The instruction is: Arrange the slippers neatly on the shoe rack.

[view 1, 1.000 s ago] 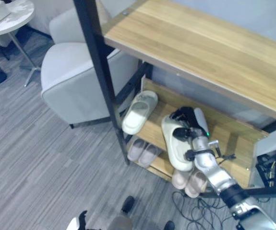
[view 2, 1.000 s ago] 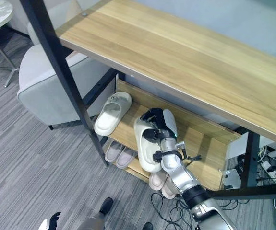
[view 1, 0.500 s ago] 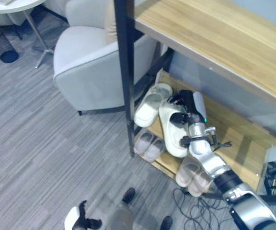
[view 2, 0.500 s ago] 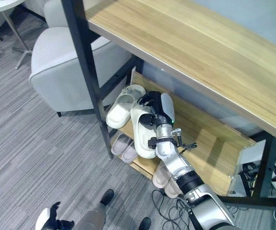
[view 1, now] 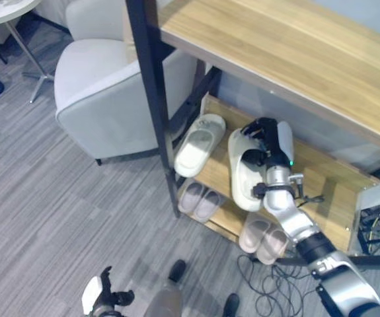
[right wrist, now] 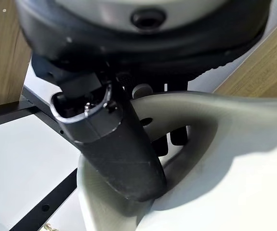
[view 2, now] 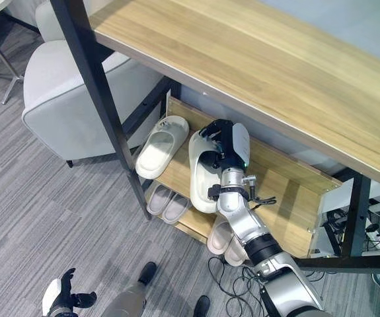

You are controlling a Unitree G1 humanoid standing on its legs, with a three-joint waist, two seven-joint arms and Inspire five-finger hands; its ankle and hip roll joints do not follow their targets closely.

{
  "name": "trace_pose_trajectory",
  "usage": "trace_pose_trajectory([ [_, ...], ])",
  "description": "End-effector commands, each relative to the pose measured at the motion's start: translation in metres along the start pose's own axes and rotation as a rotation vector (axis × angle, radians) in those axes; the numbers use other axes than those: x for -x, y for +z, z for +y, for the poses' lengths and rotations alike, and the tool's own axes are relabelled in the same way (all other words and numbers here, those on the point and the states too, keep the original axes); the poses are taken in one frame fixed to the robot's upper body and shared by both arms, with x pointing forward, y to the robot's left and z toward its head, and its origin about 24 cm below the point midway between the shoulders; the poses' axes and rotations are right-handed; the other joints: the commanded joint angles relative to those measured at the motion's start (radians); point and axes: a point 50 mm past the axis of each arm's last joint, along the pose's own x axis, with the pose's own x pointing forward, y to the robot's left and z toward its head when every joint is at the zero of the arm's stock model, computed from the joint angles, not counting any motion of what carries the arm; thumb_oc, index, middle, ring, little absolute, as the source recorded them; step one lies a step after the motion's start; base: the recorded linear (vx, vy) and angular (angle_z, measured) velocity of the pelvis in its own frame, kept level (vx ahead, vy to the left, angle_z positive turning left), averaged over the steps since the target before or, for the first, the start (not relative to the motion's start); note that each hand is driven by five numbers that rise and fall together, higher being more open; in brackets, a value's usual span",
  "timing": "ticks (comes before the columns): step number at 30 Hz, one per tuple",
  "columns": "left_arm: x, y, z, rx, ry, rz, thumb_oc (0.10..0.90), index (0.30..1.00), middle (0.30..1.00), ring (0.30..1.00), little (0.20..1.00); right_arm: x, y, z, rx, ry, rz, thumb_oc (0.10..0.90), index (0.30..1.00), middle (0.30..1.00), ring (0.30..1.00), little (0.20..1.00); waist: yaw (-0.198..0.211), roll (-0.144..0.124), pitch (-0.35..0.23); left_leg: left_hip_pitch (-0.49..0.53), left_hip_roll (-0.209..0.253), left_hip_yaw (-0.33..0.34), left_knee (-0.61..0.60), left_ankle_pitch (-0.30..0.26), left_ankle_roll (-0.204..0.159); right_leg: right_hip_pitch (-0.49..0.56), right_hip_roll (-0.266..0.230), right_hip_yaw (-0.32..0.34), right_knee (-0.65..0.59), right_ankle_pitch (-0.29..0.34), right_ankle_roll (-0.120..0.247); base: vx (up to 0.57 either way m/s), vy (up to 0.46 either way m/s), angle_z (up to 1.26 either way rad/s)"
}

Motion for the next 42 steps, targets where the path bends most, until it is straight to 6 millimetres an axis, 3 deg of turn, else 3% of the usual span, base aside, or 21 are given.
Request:
trace_pose_trajectory([
  [1, 0.002, -0.010, 0.005, -0.035, 0.025, 0.001, 0.800, 0.900, 0.900, 0.900, 0.900, -0.035, 0.041, -0.021, -0.089, -0.110, -0.173, 0.400, 0.300, 0.300, 0.300, 0.300, 0.004, 0.038, -0.075, 0.144, 0.020, 0.025, -0.081, -0.103, 0.047, 0.009, -0.034, 0.042, 0.070, 0.033, 0.080, 0.00, 0.000, 0.00],
  [4, 0.003, -0.011, 0.004, -0.036, 0.022, 0.010, 0.800, 0.900, 0.900, 0.900, 0.900, -0.036, 0.040, -0.018, -0.108, -0.102, -0.153, 0.400, 0.300, 0.300, 0.300, 0.300, 0.006, 0.038, -0.076, 0.144, 0.016, 0.023, -0.080, -0.104, 0.047, 0.009, -0.036, 0.040, 0.071, 0.037, 0.081, 0.01, 0.012, 0.03],
  [5, 0.004, -0.013, 0.003, -0.040, 0.021, 0.018, 0.800, 0.900, 0.900, 0.900, 0.900, -0.036, 0.039, -0.017, -0.115, -0.101, -0.145, 0.555, 0.533, 0.533, 0.533, 0.533, 0.006, 0.038, -0.075, 0.144, 0.015, 0.022, -0.079, -0.104, 0.048, 0.009, -0.037, 0.039, 0.071, 0.039, 0.081, 0.01, 0.028, 0.03],
  [6, 0.006, -0.017, 0.001, -0.042, 0.015, 0.040, 0.800, 0.900, 0.900, 0.900, 0.900, -0.035, 0.037, -0.016, -0.112, -0.100, -0.137, 0.800, 0.900, 0.900, 0.900, 0.900, 0.008, 0.038, -0.074, 0.145, 0.013, 0.022, -0.078, -0.105, 0.049, 0.010, -0.039, 0.037, 0.072, 0.042, 0.082, 0.00, 0.000, 0.00],
  [11, 0.012, -0.026, -0.006, -0.040, -0.019, 0.080, 0.800, 0.900, 0.900, 0.900, 0.900, -0.027, 0.031, -0.011, -0.125, -0.069, -0.117, 0.800, 0.900, 0.900, 0.900, 0.900, 0.003, 0.036, -0.077, 0.151, 0.009, 0.026, -0.076, -0.111, 0.052, 0.012, -0.042, 0.040, 0.072, 0.053, 0.085, 0.00, 0.000, 0.00],
  [21, 0.010, -0.022, -0.007, -0.009, -0.036, 0.085, 0.800, 0.900, 0.900, 0.900, 0.900, -0.015, 0.023, -0.003, -0.128, 0.031, -0.103, 0.800, 0.900, 0.900, 0.900, 0.900, -0.013, 0.043, -0.086, 0.166, 0.010, 0.037, -0.082, -0.114, 0.054, 0.014, -0.049, 0.051, 0.072, 0.055, 0.087, 0.00, 0.004, -0.01],
  [37, 0.021, -0.037, -0.021, -0.010, -0.110, 0.180, 0.800, 0.900, 0.900, 0.900, 0.900, -0.003, 0.012, -0.010, -0.132, 0.087, -0.087, 0.800, 0.900, 0.900, 0.900, 0.900, -0.046, 0.046, -0.082, 0.175, 0.011, 0.058, -0.085, -0.120, 0.058, 0.006, -0.049, 0.071, 0.072, 0.065, 0.090, 0.00, 0.000, -0.04],
  [40, 0.020, -0.038, -0.020, -0.012, -0.113, 0.185, 0.800, 0.900, 0.900, 0.900, 0.900, -0.001, 0.015, -0.010, -0.172, 0.094, -0.098, 0.800, 0.900, 0.900, 0.900, 0.900, -0.047, 0.049, -0.082, 0.177, 0.012, 0.059, -0.087, -0.120, 0.058, 0.007, -0.049, 0.073, 0.071, 0.066, 0.090, 0.01, 0.004, -0.03],
  [42, 0.020, -0.040, -0.019, -0.015, -0.104, 0.196, 0.800, 0.900, 0.900, 0.900, 0.900, 0.006, 0.023, -0.021, -0.344, 0.028, -0.124, 0.800, 0.900, 0.900, 0.900, 0.900, -0.050, 0.057, -0.082, 0.180, 0.010, 0.060, -0.087, -0.122, 0.061, 0.008, -0.050, 0.074, 0.072, 0.068, 0.091, 0.00, 0.000, 0.00],
])
